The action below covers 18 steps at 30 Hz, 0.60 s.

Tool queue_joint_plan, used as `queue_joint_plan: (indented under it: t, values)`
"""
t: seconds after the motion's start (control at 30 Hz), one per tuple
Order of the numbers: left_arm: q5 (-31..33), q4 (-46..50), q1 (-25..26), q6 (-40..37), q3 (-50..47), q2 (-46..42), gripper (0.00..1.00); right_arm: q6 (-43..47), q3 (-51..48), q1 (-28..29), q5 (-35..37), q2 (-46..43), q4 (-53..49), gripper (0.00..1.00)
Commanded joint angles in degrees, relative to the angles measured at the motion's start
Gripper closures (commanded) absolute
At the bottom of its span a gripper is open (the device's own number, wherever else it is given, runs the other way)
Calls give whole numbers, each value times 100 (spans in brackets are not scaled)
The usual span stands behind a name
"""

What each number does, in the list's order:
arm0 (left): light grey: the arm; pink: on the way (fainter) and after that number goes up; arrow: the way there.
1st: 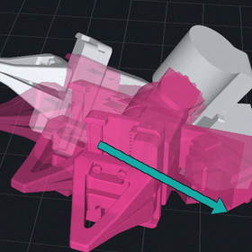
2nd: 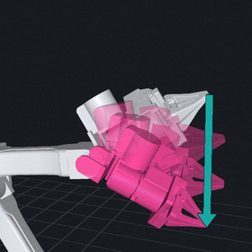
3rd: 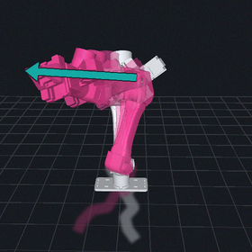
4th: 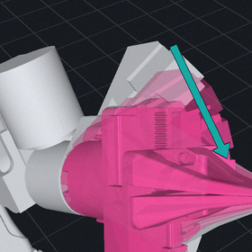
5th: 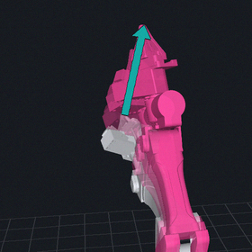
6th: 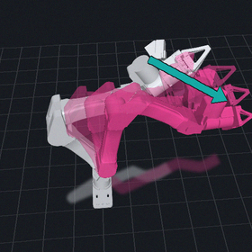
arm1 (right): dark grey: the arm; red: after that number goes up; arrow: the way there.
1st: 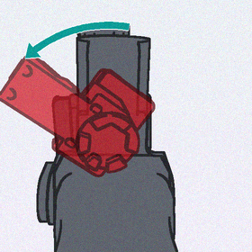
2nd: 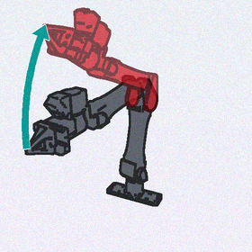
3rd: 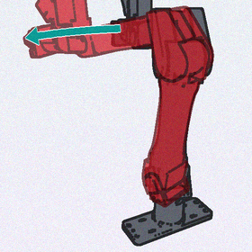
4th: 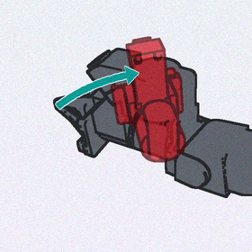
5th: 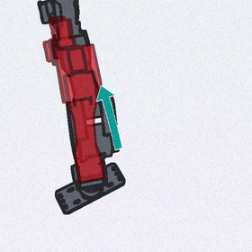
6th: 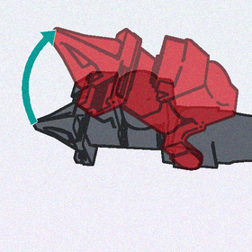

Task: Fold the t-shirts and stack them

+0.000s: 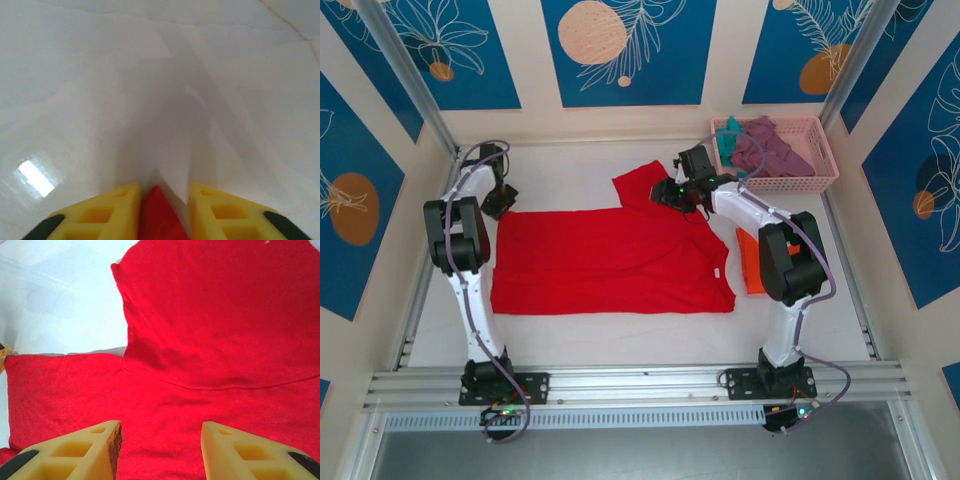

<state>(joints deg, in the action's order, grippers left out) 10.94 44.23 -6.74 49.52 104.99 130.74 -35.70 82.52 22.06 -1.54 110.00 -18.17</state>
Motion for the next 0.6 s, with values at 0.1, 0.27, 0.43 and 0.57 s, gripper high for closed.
queue_joint_plan:
  t: [0.1, 0.27, 0.43, 0.57]
  values:
    - [-109, 95, 5, 145, -60, -330, 68, 57, -90, 0, -66, 52, -88, 53]
    - [-72, 112, 66, 187, 37, -331, 67, 11, -313, 0, -60, -31, -11, 53]
    - [-134, 182, 104, 257, 103, -260, 65, 14, -387, -18, -39, -75, 6, 53]
    - [-205, 213, 125, 342, 50, -195, 64, 11, -399, -18, -57, -69, 31, 53]
